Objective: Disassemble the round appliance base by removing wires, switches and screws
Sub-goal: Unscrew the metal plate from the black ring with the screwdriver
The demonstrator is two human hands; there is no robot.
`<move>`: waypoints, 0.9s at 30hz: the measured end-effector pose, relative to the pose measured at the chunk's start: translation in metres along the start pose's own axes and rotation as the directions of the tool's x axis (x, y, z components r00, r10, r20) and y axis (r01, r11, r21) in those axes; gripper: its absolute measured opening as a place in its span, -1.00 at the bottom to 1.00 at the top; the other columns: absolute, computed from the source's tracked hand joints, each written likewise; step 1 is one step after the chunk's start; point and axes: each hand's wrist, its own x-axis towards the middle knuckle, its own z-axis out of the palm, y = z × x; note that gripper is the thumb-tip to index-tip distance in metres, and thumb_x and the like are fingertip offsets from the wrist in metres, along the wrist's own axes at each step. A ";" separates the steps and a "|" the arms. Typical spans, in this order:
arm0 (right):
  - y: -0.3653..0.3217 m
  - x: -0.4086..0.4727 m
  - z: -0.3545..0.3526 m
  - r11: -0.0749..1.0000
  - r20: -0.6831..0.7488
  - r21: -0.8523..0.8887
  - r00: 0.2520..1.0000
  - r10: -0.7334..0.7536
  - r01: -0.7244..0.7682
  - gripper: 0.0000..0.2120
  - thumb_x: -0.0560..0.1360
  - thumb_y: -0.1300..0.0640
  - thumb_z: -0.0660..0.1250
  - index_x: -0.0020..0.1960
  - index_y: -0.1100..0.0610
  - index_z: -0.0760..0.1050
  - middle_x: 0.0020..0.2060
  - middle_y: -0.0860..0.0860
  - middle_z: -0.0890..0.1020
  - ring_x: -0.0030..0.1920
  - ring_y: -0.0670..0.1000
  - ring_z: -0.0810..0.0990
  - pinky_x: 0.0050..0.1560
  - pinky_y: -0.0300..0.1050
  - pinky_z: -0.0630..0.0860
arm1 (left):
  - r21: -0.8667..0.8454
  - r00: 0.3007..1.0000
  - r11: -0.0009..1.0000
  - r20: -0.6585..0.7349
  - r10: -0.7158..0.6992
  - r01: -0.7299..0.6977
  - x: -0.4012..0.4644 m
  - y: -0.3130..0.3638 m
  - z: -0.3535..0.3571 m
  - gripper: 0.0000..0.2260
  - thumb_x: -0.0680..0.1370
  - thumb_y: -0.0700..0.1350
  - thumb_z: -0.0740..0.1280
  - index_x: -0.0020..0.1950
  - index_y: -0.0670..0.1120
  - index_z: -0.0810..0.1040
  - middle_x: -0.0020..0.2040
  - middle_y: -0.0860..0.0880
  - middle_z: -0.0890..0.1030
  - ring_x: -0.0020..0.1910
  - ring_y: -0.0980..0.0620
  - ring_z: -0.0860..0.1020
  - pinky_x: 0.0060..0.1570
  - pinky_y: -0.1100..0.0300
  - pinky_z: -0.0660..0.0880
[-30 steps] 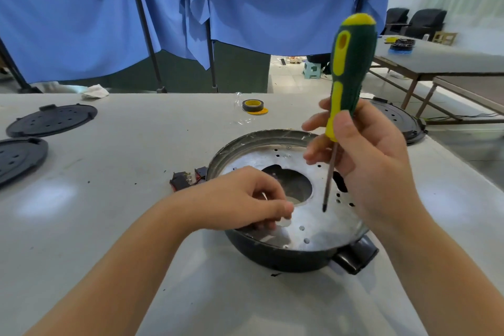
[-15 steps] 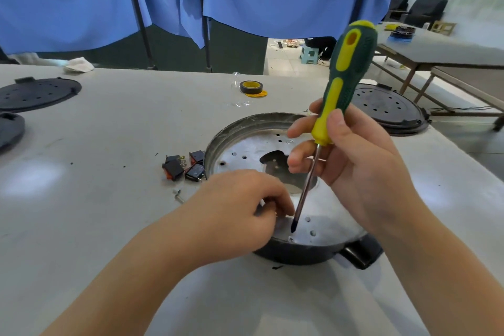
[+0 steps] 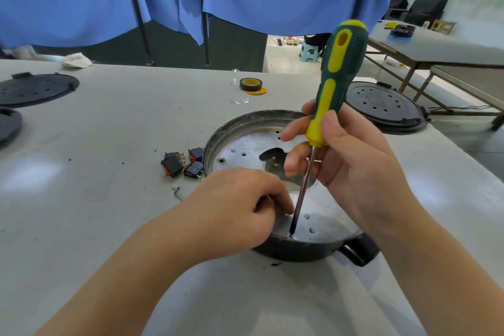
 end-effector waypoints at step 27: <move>-0.018 -0.007 -0.004 0.957 0.181 -0.268 0.982 -0.062 0.110 -0.67 0.40 0.17 0.35 0.16 0.11 0.55 -0.03 0.03 0.70 -0.07 -0.01 0.67 -0.23 -0.12 0.61 | -0.556 0.979 0.811 -0.175 0.102 -0.184 -0.006 0.013 -0.013 -0.76 0.46 -0.27 0.28 -0.03 -0.02 0.67 -0.12 0.10 0.71 -0.09 0.14 0.67 -0.05 0.38 0.52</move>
